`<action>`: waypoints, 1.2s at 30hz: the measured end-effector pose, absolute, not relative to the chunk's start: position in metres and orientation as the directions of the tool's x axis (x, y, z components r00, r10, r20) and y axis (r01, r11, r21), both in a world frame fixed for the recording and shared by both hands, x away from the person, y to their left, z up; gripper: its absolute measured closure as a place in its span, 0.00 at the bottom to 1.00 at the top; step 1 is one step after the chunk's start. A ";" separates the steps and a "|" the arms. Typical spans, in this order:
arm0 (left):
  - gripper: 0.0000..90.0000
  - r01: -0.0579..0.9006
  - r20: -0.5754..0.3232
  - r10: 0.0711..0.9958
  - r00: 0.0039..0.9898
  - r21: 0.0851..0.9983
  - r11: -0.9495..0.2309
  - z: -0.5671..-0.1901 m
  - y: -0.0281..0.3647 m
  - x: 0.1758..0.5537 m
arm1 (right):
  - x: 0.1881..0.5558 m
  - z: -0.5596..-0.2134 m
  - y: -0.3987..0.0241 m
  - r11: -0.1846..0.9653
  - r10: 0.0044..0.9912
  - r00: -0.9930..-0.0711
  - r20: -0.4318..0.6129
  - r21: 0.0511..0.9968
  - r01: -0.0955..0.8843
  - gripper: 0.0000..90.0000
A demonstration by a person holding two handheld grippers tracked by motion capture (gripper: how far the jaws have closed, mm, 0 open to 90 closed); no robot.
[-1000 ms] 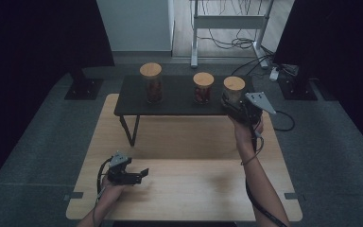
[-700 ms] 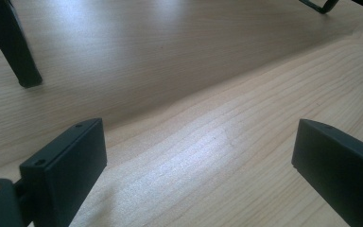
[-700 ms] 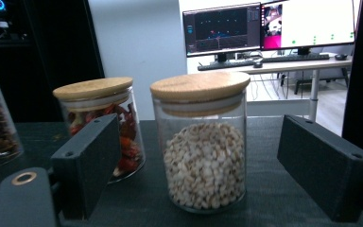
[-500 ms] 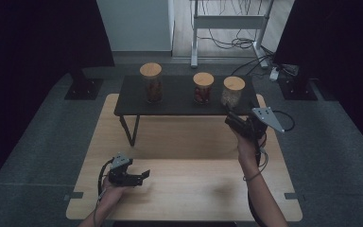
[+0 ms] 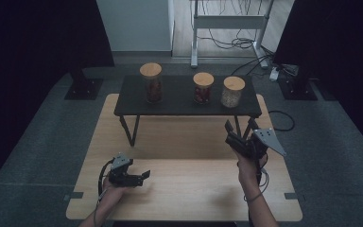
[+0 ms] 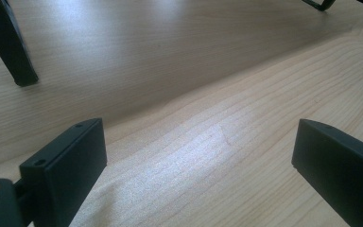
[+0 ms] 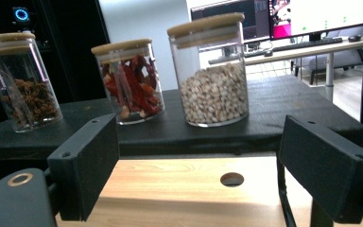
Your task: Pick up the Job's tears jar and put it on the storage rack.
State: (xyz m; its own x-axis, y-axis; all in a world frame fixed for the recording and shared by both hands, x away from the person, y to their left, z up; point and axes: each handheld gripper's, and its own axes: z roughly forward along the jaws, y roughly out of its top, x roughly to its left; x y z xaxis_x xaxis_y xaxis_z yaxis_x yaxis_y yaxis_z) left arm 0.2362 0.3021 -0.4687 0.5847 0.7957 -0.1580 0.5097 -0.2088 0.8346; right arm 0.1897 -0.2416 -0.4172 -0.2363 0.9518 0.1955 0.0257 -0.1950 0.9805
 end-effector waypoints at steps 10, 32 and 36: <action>0.04 0.510 -0.156 0.795 0.587 0.834 -0.212 -0.469 0.301 0.236 | 0.182 -0.427 -0.247 -0.213 0.951 -0.219 0.218 0.976 0.047 0.13; 0.04 0.510 -0.152 0.793 0.590 0.832 -0.220 -0.469 0.300 0.236 | 0.172 -0.451 -0.248 -0.195 0.953 -0.210 0.218 0.973 0.125 0.12; 0.04 0.510 -0.152 0.794 0.589 0.832 -0.219 -0.468 0.301 0.236 | 0.171 -0.455 -0.248 -0.188 0.955 -0.205 0.215 0.972 0.144 0.12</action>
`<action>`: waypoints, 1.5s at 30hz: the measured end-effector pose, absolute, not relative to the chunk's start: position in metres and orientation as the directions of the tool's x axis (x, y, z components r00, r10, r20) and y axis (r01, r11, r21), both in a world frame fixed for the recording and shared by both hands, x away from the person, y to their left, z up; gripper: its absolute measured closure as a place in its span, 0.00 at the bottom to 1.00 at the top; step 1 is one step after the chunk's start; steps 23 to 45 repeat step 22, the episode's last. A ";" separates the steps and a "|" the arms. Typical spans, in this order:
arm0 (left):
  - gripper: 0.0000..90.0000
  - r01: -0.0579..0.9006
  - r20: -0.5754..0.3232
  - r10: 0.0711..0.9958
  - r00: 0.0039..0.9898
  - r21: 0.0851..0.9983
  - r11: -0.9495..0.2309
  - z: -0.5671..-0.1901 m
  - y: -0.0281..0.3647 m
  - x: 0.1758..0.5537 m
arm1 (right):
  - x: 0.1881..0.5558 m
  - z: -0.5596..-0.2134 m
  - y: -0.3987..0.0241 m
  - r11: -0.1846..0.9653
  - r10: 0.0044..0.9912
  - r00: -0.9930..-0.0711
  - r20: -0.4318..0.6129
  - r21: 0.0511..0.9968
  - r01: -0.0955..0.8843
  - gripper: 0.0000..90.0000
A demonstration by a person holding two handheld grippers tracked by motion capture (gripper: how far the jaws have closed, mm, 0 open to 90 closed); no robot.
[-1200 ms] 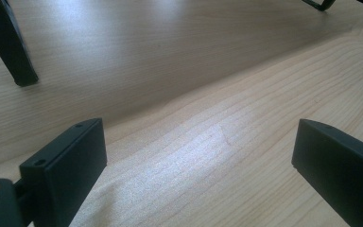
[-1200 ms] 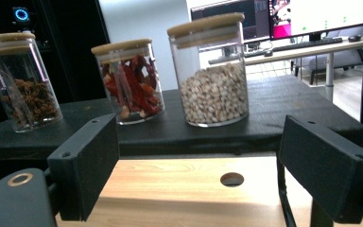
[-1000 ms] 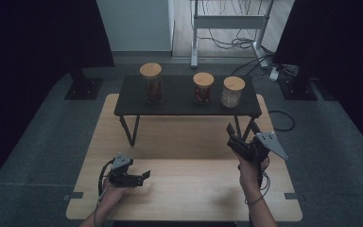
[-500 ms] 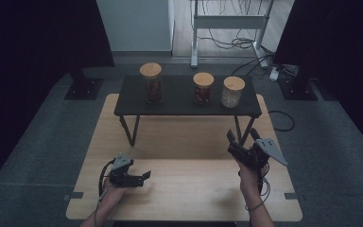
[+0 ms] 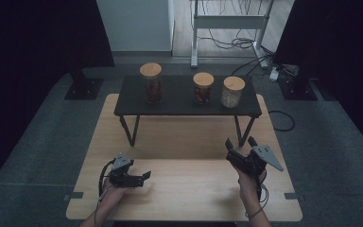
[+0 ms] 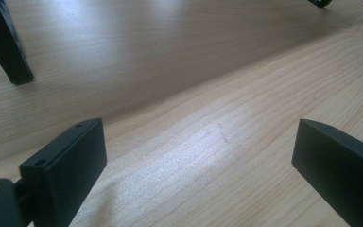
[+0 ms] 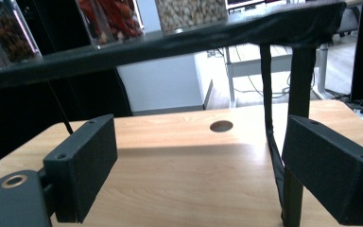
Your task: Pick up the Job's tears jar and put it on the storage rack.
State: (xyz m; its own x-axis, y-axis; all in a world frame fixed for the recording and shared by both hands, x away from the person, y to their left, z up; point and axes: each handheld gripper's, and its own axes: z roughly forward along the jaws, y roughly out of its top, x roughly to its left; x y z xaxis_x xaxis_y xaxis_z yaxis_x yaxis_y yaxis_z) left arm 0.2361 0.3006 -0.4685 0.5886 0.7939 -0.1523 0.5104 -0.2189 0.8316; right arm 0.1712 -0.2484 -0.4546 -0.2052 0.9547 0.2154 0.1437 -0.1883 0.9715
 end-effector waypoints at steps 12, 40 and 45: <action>0.04 0.508 -0.150 0.793 0.590 0.832 -0.221 -0.468 0.301 0.237 | 0.172 -0.459 -0.249 -0.179 0.957 -0.197 0.211 0.969 0.170 0.12; 0.04 0.502 -0.139 0.795 0.591 0.835 -0.227 -0.467 0.299 0.236 | 0.173 -0.463 -0.252 -0.176 0.956 -0.204 0.211 0.969 0.175 0.11; 0.04 0.502 -0.139 0.795 0.591 0.835 -0.227 -0.467 0.299 0.236 | 0.173 -0.463 -0.252 -0.176 0.956 -0.204 0.211 0.969 0.175 0.11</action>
